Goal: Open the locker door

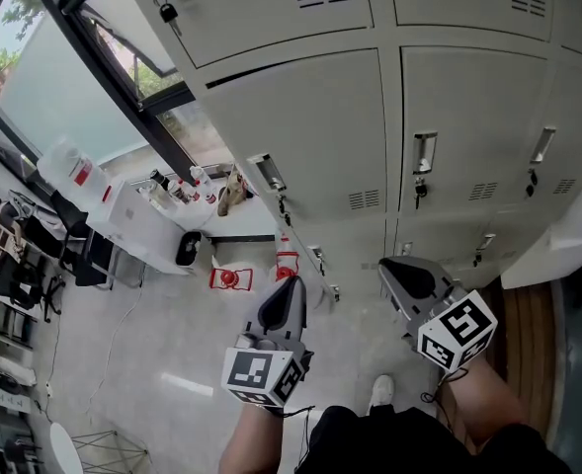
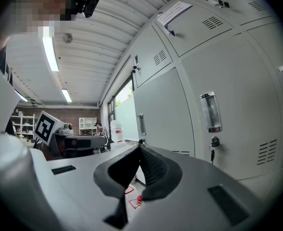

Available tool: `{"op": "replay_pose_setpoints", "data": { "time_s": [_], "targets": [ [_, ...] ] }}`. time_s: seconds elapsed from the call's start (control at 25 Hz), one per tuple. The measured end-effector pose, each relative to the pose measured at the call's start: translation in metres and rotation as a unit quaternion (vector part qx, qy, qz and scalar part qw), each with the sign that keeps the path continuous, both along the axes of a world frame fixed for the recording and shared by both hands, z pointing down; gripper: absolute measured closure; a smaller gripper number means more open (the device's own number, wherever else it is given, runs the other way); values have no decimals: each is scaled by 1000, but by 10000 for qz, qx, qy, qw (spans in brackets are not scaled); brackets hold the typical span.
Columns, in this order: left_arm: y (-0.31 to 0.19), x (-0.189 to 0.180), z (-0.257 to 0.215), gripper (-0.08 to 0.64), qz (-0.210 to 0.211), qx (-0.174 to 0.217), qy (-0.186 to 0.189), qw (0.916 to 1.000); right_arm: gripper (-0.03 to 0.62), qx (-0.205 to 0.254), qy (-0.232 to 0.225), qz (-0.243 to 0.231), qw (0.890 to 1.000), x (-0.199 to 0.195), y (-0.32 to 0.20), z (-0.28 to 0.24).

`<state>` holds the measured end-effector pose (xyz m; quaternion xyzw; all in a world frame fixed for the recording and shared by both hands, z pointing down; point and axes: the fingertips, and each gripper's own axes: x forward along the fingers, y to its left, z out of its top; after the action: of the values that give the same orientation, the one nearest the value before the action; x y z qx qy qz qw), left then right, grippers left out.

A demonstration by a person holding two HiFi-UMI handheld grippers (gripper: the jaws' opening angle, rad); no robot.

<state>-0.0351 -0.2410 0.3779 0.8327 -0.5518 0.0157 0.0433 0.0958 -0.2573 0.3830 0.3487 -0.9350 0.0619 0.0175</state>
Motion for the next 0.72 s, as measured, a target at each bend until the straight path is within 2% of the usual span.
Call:
{"op": "replay_pose_setpoints", "data": {
  "time_s": [0.24, 0.72],
  "targets": [
    [-24, -6, -7, 540, -83, 117, -7, 9999, 538, -22, 51, 24, 10000, 0, -10, 4],
    [-87, -44, -26, 540, -79, 278, 39, 9996, 538, 3, 30, 463, 9989, -15, -46, -4]
  ]
}}
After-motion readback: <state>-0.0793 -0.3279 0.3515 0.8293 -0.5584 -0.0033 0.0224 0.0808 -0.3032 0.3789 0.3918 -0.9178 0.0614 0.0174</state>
